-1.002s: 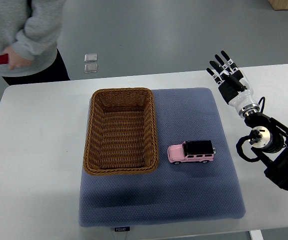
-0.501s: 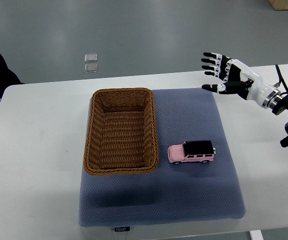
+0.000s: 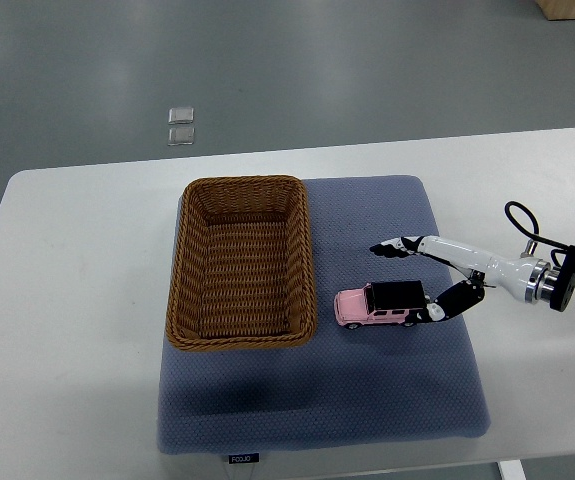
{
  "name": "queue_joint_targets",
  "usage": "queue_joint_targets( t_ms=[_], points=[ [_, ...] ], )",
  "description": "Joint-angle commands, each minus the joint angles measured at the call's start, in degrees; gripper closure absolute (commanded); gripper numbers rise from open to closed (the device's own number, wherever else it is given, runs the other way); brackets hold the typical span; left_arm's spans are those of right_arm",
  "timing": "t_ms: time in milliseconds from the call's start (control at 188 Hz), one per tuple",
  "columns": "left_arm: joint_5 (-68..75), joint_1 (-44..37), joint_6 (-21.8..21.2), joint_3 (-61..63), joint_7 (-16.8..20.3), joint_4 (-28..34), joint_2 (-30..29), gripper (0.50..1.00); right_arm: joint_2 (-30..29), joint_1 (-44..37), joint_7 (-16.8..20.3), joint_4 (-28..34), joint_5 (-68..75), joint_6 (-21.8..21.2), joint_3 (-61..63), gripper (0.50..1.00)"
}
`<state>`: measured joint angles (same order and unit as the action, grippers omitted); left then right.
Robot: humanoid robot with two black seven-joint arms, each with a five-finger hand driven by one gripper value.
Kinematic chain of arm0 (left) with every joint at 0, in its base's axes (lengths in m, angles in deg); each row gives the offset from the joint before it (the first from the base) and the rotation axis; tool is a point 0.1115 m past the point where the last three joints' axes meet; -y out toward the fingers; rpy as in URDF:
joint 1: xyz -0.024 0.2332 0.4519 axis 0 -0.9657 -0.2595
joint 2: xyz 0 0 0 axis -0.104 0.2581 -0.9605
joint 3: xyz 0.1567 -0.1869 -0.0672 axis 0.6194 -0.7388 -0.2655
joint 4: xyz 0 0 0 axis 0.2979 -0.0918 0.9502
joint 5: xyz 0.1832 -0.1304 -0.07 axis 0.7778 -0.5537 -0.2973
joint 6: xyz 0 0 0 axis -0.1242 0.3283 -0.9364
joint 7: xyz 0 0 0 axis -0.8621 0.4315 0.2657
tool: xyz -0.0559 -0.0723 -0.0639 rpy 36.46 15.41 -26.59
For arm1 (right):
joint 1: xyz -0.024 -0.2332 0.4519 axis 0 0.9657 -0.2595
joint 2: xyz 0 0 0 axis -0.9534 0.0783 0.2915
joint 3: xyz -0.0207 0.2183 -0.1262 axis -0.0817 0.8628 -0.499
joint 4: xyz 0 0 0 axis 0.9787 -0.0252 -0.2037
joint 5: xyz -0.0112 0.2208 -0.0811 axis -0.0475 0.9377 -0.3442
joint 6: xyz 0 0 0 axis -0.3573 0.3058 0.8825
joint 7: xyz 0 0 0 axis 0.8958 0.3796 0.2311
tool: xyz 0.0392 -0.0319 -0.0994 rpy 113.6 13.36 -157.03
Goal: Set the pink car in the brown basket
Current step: 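Close the right hand's fingers around the pink toy car's roof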
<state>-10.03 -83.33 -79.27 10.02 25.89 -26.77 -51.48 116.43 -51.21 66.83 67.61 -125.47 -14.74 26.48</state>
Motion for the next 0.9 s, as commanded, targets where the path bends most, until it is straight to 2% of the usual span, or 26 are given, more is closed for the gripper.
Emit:
queue_joint_targets(
  t_ms=[0, 357, 480, 560, 725, 895],
  points=[
    [-0.01, 0.0, -0.01, 0.01, 0.05, 0.01, 0.0, 0.5, -0.56, 0.59, 0.0, -0.33, -0.24, 0.86, -0.03, 0.591],
    [-0.01, 0.0, -0.09, -0.08, -0.04, 0.1, 0.0, 0.5, -3.02, 1.56, -0.09, -3.93, -2.7, 0.95, -0.12, 0.599],
    [-0.01, 0.0, -0.09, -0.08, -0.04, 0.01, 0.0, 0.5, -3.37, 1.65, -0.09, -5.16, -2.79, 1.3, -0.12, 0.642],
    [-0.01, 0.0, -0.09, -0.08, -0.04, 0.01, 0.0, 0.5, -3.37, 2.09, -0.09, -5.69, -2.79, 1.91, -0.29, 0.695],
    [-0.01, 0.0, -0.09, -0.08, -0.04, 0.01, 0.0, 0.5, -3.37, 2.17, -0.09, -7.36, -3.58, 2.53, -0.55, 0.732],
    [-0.01, 0.0, -0.09, -0.08, -0.04, 0.01, 0.0, 0.5, -4.17, 2.17, -0.36, -8.15, -3.93, 3.23, -1.35, 0.726]
  ],
)
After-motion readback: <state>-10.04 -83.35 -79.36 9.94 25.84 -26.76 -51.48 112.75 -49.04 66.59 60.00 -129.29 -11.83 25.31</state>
